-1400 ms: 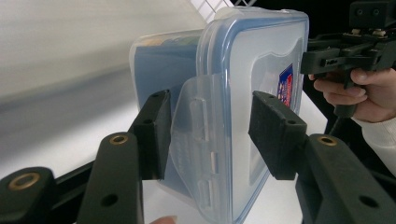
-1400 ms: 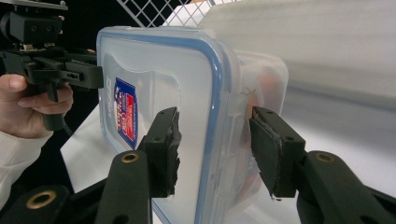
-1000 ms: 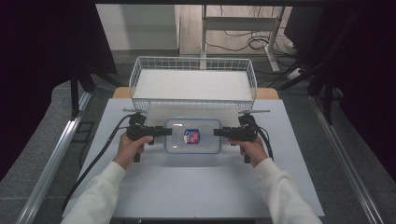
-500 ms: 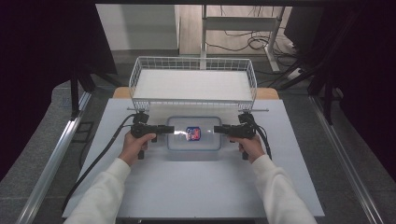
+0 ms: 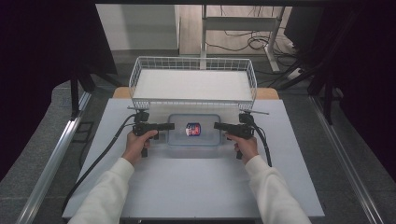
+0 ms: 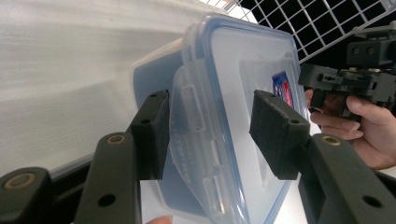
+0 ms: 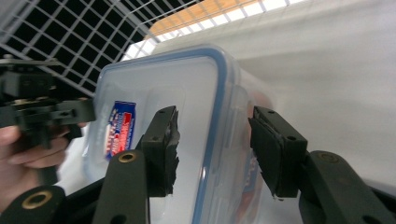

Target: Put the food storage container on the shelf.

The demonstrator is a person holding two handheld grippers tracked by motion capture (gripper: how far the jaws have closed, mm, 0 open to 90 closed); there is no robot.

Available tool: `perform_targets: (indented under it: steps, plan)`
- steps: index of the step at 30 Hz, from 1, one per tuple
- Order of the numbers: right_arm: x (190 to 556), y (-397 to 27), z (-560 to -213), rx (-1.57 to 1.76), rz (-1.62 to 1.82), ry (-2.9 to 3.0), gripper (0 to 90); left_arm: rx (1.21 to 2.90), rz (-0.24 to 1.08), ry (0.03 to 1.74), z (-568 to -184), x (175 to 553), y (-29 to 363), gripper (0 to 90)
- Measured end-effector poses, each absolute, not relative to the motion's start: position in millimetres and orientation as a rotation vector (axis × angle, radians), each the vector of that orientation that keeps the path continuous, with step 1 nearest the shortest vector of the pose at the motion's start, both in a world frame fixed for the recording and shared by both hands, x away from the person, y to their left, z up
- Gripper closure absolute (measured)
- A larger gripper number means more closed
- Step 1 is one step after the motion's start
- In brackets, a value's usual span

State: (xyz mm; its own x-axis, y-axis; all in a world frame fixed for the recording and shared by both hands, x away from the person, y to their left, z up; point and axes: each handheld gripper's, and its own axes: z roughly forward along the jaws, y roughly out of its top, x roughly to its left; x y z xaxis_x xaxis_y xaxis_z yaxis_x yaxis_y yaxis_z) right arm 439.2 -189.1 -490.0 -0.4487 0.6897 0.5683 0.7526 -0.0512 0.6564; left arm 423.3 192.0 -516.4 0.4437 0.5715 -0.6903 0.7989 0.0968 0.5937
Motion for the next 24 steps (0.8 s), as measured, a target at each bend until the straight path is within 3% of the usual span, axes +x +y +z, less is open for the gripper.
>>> perform_targets:
  steps: [5, 12, 17, 24]
  plan:
    - [436.5, -186.5, -488.7, -1.631, -1.569, -2.146, 53.0, 1.57, -0.254, 1.236, -516.2, 422.8, 190.9, 47.4]
    - [422.4, -179.0, -478.9, -1.635, -1.599, -2.272, 44.0, 1.619, -0.114, 1.222, -503.6, 408.8, 189.2, 41.0]
    - [399.7, -184.2, -463.1, -1.548, -1.648, -2.432, 39.8, 1.674, -0.047, 1.157, -492.6, 387.5, 196.4, 35.8]
    - [373.0, -192.5, -459.4, -1.431, -1.623, -2.602, 41.4, 1.739, -0.003, 1.102, -485.1, 352.3, 201.2, 33.1]
